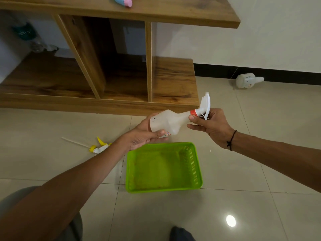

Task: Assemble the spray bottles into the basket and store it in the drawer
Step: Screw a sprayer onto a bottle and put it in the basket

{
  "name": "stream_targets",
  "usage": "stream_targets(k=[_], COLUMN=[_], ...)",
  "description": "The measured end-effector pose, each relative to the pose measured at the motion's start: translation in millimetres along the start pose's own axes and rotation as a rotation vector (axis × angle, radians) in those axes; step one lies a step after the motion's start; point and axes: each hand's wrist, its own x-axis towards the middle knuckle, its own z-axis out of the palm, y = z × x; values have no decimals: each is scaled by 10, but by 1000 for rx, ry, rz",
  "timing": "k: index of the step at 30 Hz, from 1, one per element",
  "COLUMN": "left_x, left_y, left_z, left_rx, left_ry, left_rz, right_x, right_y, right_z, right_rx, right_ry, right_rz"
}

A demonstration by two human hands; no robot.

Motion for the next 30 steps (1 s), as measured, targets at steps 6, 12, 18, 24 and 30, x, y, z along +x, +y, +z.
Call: stream_targets(k=[6, 12, 18, 24, 30], left_x=[-46, -123, 5, 74, 105], left_y=[-5, 18, 34, -18, 91], left_z=[-93, -233, -197, -37, -111], left_rx=[146, 0, 199, 585, -44], left_ry=[-33, -191, -26, 171, 19], left_rz=[-60, -172, -36, 221, -44], right_x=[-4, 18, -4, -8, 44], right_y=[106, 46, 50, 125, 6], right_z=[57, 118, 174, 271, 259], right_rx=[12, -22, -30, -83, -113], right_ry=[-95, -170, -26, 122, 74], right_rz=[2, -12, -42, -119, -157])
